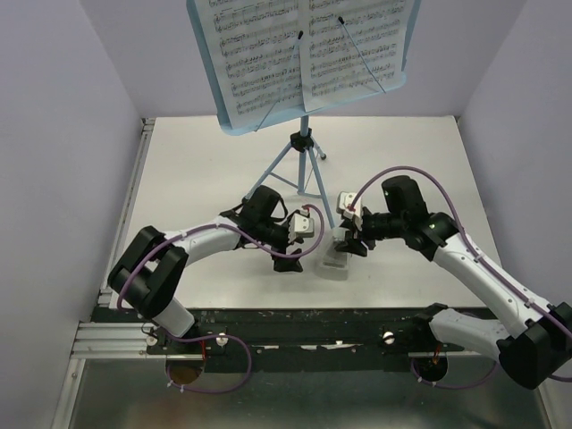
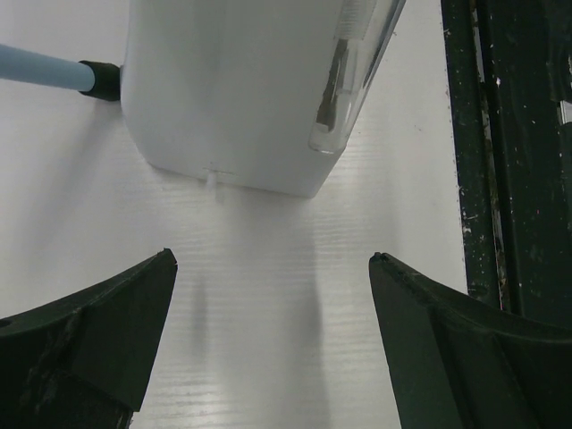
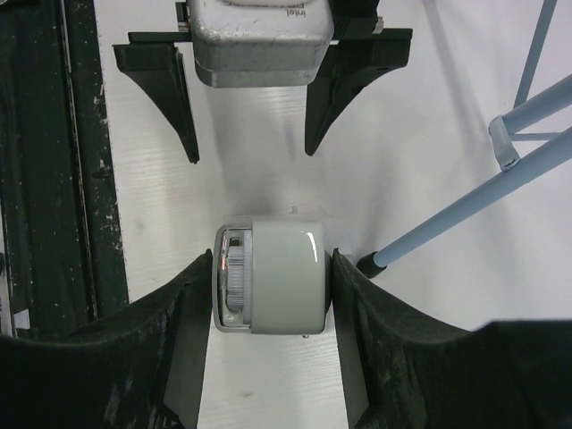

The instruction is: Pack up the instrument practice props

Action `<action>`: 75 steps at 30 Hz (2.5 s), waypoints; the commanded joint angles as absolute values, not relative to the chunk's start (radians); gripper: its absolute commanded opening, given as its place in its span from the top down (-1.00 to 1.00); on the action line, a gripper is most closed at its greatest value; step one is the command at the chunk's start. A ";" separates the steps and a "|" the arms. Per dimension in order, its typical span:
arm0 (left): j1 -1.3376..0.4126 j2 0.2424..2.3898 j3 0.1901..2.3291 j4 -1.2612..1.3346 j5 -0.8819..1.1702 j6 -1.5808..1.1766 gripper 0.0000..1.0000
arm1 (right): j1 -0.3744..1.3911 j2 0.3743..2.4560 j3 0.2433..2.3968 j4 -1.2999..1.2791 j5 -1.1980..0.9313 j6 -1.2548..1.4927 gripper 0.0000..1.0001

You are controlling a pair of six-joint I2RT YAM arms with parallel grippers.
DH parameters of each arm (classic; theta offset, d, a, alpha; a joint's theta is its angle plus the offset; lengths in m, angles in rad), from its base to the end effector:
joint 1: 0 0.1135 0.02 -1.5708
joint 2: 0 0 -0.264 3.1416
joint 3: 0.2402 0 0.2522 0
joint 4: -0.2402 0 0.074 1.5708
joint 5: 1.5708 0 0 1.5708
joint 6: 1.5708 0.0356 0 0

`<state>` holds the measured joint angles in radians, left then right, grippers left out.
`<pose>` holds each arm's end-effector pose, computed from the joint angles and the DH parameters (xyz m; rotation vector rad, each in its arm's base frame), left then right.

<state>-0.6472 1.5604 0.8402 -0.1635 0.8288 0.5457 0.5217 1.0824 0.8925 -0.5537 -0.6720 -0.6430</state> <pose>0.2260 -0.2037 0.1852 1.5919 1.7001 -1.0525 0.1823 0.1303 0.2904 -1.4848 1.6444 0.7051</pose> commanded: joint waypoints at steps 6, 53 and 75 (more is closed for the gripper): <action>-0.735 1.624 0.792 0.115 0.802 0.364 -0.98 | 0.514 1.029 0.818 -0.526 -0.604 -0.585 0.99; -0.755 1.752 0.784 0.273 0.784 0.301 -0.62 | 0.514 1.069 0.859 -0.578 -0.624 -0.574 0.99; -0.600 1.460 0.828 -0.124 0.707 0.345 -0.98 | 0.512 1.107 1.041 -1.103 -0.620 -1.017 0.99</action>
<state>-0.6277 1.5063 0.8284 -0.0406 0.7216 0.3248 0.5114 1.0843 0.9993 -0.9104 -0.6846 -0.8806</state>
